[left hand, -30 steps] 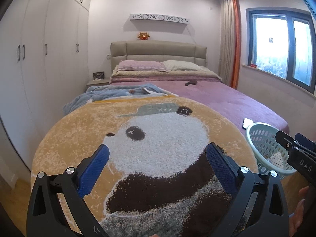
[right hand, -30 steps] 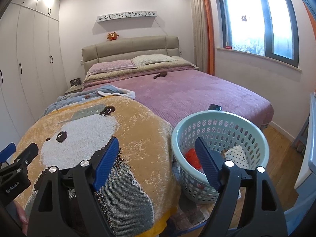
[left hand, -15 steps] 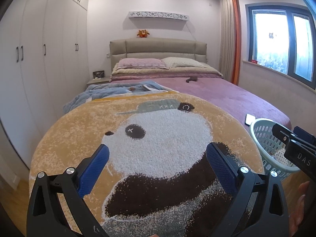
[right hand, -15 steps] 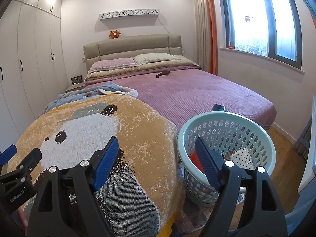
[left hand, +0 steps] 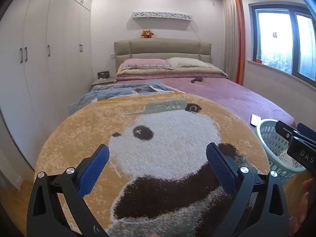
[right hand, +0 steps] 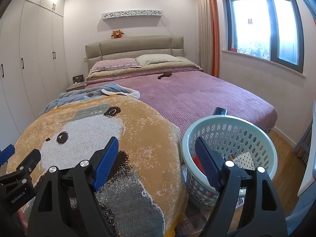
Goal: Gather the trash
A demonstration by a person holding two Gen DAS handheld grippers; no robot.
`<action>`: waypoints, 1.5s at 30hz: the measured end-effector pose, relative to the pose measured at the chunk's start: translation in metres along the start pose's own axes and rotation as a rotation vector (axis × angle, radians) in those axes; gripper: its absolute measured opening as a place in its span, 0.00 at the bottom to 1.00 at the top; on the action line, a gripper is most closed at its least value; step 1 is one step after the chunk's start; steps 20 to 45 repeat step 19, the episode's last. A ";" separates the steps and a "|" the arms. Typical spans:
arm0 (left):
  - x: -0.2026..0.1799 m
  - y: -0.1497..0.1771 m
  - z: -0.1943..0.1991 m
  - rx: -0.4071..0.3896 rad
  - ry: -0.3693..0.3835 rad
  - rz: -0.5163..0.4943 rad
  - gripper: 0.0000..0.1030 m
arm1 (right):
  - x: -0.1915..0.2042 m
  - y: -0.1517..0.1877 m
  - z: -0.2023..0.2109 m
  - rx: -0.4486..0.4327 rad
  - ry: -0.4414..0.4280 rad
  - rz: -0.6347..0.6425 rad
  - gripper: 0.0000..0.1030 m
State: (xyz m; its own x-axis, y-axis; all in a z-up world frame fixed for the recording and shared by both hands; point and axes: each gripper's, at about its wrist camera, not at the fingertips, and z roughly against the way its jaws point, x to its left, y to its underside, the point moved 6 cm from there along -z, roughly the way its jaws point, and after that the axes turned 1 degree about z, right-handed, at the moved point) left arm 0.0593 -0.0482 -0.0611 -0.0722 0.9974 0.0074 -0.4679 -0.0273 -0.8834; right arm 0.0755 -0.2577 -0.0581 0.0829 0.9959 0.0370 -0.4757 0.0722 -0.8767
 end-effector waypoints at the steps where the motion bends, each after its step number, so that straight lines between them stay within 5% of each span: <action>1: 0.002 -0.002 0.000 -0.003 -0.006 -0.001 0.93 | 0.002 -0.002 0.000 -0.004 -0.001 0.004 0.74; 11: 0.025 -0.026 -0.007 -0.063 -0.090 -0.021 0.93 | 0.039 -0.019 -0.010 -0.039 -0.029 0.067 0.74; 19: 0.038 -0.027 -0.026 -0.013 -0.080 0.022 0.93 | 0.068 -0.026 -0.026 -0.031 -0.026 0.136 0.75; 45: 0.038 -0.027 -0.026 -0.013 -0.080 0.022 0.93 | 0.068 -0.026 -0.026 -0.031 -0.026 0.136 0.75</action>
